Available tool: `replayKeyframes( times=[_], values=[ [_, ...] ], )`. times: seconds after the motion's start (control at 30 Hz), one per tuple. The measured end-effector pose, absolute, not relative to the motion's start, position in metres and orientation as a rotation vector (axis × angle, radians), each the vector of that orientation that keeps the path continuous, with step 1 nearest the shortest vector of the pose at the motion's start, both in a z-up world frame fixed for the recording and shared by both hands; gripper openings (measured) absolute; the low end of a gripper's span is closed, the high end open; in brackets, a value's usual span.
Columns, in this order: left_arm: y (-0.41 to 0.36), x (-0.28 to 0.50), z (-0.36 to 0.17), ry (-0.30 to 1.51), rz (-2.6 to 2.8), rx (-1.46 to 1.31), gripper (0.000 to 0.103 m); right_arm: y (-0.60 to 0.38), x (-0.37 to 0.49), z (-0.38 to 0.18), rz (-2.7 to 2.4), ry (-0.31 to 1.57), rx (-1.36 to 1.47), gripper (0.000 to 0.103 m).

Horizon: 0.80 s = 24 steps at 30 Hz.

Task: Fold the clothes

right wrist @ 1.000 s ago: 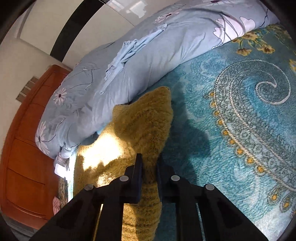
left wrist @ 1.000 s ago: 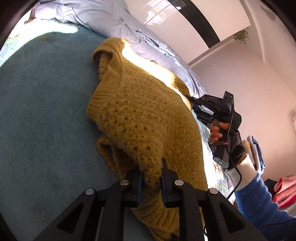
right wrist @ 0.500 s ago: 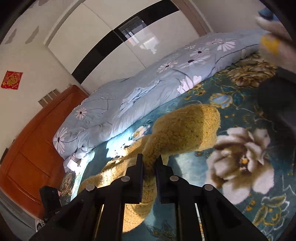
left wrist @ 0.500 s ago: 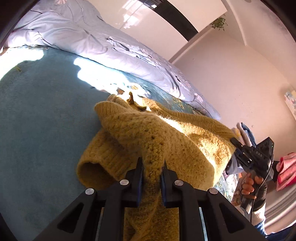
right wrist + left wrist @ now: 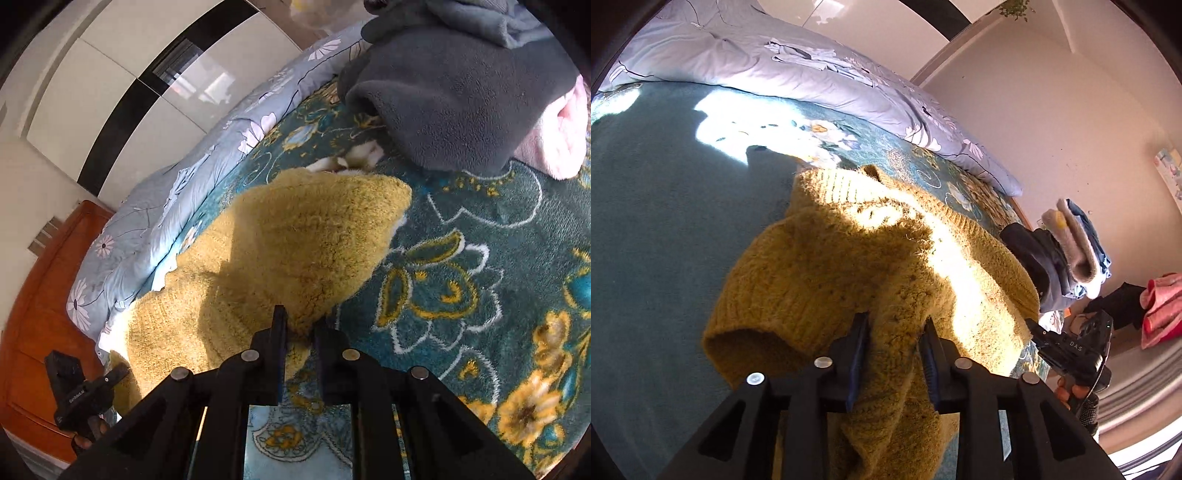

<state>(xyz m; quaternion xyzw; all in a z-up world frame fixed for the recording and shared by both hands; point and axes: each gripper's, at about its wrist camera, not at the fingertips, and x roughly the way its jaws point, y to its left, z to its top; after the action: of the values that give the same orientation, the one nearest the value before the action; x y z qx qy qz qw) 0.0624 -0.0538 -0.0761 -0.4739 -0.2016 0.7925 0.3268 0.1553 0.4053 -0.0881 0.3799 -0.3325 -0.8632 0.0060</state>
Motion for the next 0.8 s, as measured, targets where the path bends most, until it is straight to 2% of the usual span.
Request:
replayKeyframes(
  times=[0.1,0.2,0.27,0.33,0.43,0.6,0.73,0.8],
  values=[
    [-0.08,0.059,-0.07,-0.612,2.1,-1.205,0.064,0.402,0.165,-0.069,-2.796,-0.885,1.205,0.025],
    [-0.101,0.045,-0.069,-0.679,2.175,-1.203,0.066,0.4,0.173,-0.051,-2.907,-0.722,1.217,0.028],
    [-0.105,0.033,-0.076,-0.686,2.211,-1.231,0.066,0.4,0.164,-0.043,-2.912,-0.679,1.203,0.033],
    [-0.102,0.022,-0.084,-0.649,2.254,-1.276,0.066,0.391,0.137,-0.038,-2.848,-0.63,1.173,0.048],
    [-0.097,0.015,-0.096,-0.541,2.36,-1.388,0.066,0.37,0.086,-0.033,-2.755,-0.511,1.154,0.061],
    [-0.103,0.029,-0.103,-0.372,2.467,-1.455,0.068,0.347,0.012,-0.049,-2.651,-0.329,1.253,0.063],
    [-0.124,0.036,-0.122,-0.628,2.318,-1.512,0.069,0.352,-0.027,-0.069,-2.616,-0.29,1.368,0.063],
    [-0.13,0.037,-0.129,-0.772,2.234,-1.51,0.073,0.358,-0.042,-0.079,-2.596,-0.303,1.438,0.063]
  ],
)
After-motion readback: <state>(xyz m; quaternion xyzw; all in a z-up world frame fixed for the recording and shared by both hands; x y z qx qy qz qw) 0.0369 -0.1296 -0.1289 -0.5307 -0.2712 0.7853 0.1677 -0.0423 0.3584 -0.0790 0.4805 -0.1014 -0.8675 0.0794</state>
